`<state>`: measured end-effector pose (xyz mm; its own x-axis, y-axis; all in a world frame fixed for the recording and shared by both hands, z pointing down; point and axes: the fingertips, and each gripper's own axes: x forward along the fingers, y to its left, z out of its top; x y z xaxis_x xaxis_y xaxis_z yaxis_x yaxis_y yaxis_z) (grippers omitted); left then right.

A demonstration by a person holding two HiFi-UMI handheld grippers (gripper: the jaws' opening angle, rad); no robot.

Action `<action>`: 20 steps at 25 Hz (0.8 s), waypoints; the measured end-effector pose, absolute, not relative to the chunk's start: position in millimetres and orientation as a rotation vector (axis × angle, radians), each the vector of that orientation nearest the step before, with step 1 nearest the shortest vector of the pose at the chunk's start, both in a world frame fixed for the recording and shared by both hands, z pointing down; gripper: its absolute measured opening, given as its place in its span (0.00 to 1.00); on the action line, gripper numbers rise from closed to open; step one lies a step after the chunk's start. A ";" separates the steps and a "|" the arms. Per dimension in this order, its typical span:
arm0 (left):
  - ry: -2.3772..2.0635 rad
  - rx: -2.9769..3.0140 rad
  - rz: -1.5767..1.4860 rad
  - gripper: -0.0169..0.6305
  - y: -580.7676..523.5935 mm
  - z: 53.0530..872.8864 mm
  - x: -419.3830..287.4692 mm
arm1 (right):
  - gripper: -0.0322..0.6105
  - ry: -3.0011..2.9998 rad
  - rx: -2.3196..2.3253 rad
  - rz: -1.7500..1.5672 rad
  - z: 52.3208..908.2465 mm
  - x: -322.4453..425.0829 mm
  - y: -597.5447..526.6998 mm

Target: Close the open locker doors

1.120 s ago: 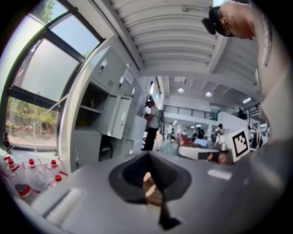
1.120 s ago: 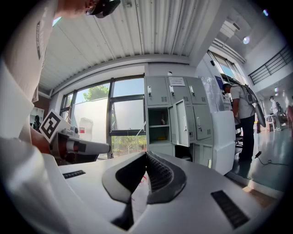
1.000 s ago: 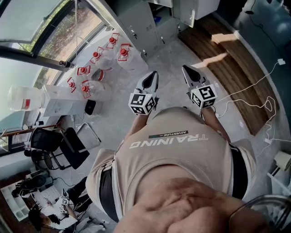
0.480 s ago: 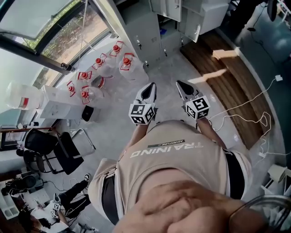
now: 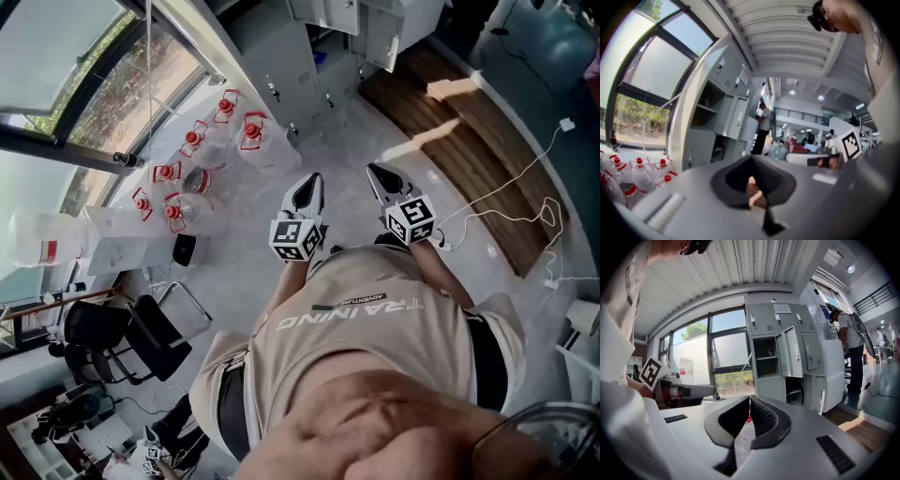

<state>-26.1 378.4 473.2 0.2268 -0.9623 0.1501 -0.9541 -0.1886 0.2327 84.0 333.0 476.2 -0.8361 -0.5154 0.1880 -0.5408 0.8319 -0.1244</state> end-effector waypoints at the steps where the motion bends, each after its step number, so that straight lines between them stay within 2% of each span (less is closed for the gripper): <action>1: -1.782 2.226 -0.039 0.03 375.9 478.1 -28.4 | 0.07 -2.860 0.840 0.265 478.1 81.9 333.1; 7: -1.645 2.243 -0.106 0.03 350.9 490.7 -14.2 | 0.07 -2.784 0.925 0.161 486.1 102.7 314.2; 13: -1.659 2.258 -0.052 0.03 296.6 489.7 -7.6 | 0.07 -2.749 1.018 0.277 498.8 139.6 258.5; 20: -1.696 2.254 0.055 0.03 216.4 489.4 -4.3 | 0.07 -2.787 0.944 0.323 513.9 126.9 172.7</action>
<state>-4.3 216.4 489.4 0.2950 -0.9299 0.2198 -0.9422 -0.2449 0.2285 126.9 172.7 513.9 -0.7818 -0.5760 0.2388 -0.6154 0.7746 -0.1462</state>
